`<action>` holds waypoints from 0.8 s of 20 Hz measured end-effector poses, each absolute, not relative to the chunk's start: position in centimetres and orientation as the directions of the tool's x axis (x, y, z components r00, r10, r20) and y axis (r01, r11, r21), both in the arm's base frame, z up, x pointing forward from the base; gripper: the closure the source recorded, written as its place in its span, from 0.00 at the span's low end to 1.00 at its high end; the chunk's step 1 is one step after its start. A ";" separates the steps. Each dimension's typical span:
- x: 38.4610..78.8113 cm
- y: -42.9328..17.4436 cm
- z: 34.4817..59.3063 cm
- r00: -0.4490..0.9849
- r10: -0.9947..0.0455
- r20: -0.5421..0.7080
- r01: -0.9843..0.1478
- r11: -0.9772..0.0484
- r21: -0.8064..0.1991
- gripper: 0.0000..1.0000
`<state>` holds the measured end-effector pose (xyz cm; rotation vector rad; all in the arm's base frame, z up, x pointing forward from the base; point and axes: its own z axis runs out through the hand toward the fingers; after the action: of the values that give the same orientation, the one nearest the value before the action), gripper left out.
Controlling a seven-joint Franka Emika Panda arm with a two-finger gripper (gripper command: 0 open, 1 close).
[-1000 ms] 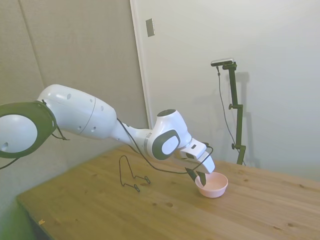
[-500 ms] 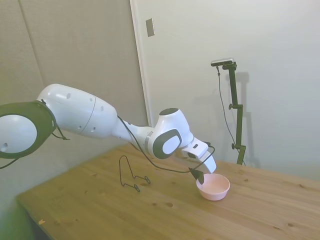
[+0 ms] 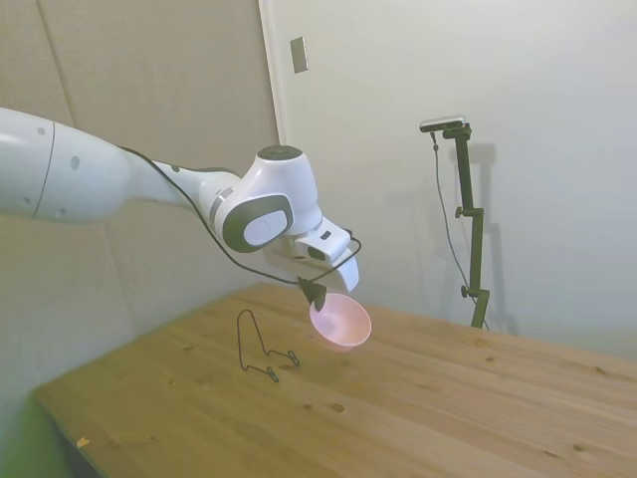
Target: Load the bowl
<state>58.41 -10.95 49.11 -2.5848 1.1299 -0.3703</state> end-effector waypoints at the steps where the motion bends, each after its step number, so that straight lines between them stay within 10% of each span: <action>1: 58.4 -11.0 49.1 0.658 -0.744 0.115 -0.668 -0.647 -0.368 1.00; 16: 54.2 -1.9 45.1 0.815 -0.578 -0.033 -0.468 -0.624 -0.626 1.00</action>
<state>54.23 -1.91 45.08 -2.3564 0.7664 -0.2256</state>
